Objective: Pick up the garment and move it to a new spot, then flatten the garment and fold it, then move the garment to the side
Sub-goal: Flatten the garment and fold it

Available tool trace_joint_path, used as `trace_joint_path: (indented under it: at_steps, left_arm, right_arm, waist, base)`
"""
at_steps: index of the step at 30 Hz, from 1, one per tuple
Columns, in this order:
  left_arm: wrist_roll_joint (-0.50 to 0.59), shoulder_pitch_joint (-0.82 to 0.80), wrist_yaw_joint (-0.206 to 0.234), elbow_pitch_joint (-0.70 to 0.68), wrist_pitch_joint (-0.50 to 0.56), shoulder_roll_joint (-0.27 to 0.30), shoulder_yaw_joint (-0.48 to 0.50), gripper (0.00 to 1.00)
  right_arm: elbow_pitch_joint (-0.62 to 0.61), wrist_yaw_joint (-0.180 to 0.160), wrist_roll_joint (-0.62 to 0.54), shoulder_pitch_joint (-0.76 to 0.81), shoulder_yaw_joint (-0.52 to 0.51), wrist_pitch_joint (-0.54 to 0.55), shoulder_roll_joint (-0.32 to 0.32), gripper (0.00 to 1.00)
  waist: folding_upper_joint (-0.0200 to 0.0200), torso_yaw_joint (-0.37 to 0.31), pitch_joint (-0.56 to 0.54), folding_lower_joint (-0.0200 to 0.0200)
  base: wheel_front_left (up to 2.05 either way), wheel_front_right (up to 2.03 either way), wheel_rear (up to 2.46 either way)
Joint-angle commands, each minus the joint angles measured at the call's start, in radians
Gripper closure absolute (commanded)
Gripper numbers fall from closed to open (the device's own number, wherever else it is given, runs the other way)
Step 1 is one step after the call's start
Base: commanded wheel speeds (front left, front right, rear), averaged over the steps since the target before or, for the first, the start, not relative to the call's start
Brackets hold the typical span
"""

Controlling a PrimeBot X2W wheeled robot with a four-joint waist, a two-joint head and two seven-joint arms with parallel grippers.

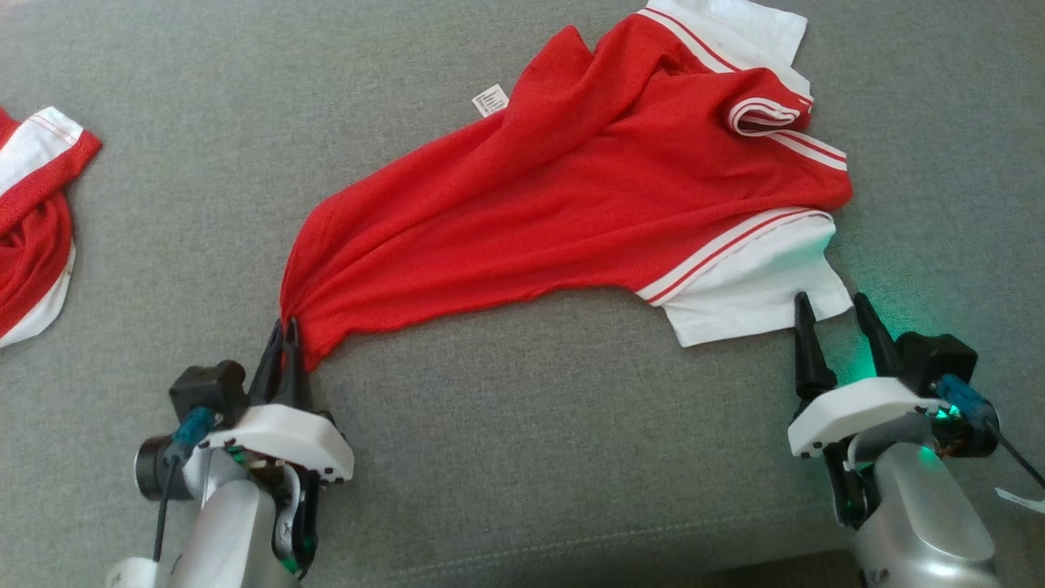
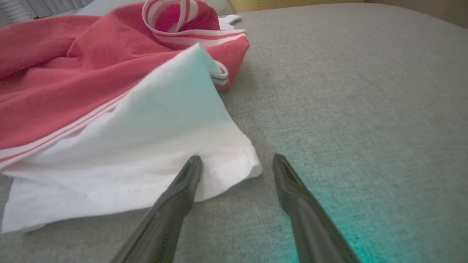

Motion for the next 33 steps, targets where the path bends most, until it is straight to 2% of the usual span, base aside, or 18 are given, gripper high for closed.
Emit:
trace_joint_path:
  at_steps: [1,2,3,4,10,15,20,25,33]
  left_arm:
    - [-0.004,0.004,0.002,-0.008,0.004,0.008,0.015,1.0]
    - [-0.005,0.005,0.002,-0.007,0.004,0.008,0.011,1.0]
    - [-0.006,0.007,0.002,-0.006,0.004,0.008,0.008,1.0]
    - [-0.008,0.008,0.002,-0.005,0.004,0.008,0.006,1.0]
    - [-0.017,0.017,0.007,0.002,0.004,0.008,0.002,1.0]
    - [-0.023,0.021,0.009,0.005,0.004,0.008,0.004,1.0]
    - [-0.038,0.028,0.002,-0.016,0.004,0.008,0.004,1.0]
    - [-0.045,0.024,-0.007,-0.095,0.004,0.008,0.007,1.0]
    - [-0.004,-0.058,-0.053,-0.236,0.004,0.019,0.045,1.0]
  right_arm:
    - [-0.005,0.006,-0.007,-0.013,0.022,-0.006,-0.001,0.05]
    - [0.009,0.006,-0.009,-0.017,0.027,-0.006,-0.001,0.27]
    - [0.022,0.006,-0.007,-0.021,0.031,-0.006,-0.001,0.9]
    - [0.033,0.006,-0.004,-0.024,0.036,-0.006,-0.001,1.0]
    - [0.046,0.006,0.001,-0.018,0.039,-0.006,-0.001,1.0]
    - [-0.014,0.006,0.004,0.0,0.023,-0.006,-0.001,1.0]
    - [-0.177,0.006,0.046,0.029,0.045,-0.006,-0.001,1.0]
    - [-0.358,0.006,0.094,0.035,0.059,-0.006,-0.002,1.0]
    - [-0.524,0.006,0.124,-0.09,0.095,-0.006,-0.078,1.0]
  waist:
    - [-0.0001,0.002,0.0,0.0]
    - [-0.0001,0.003,-0.001,0.0]
    - [-0.0001,0.004,-0.002,0.0]
    - [-0.0001,0.004,-0.003,0.0]
    - [-0.0001,0.0,-0.02,0.0]
    - [-0.0001,-0.009,-0.034,0.0]
    - [-0.0001,-0.018,-0.056,0.0]
    - [-0.0001,-0.022,-0.094,0.0]
    - [-0.0001,-0.021,-0.188,0.0]
  base:
    - [0.0,0.0,0.0]
    - [0.0,0.0,0.0]
    - [0.0,0.0,0.0]
    - [0.0,0.0,0.0]
    - [0.0,0.0,0.0]
    - [0.0,0.0,0.0]
    - [0.0,0.0,0.0]
    - [0.0,0.0,0.0]
    - [0.0,0.0,0.0]
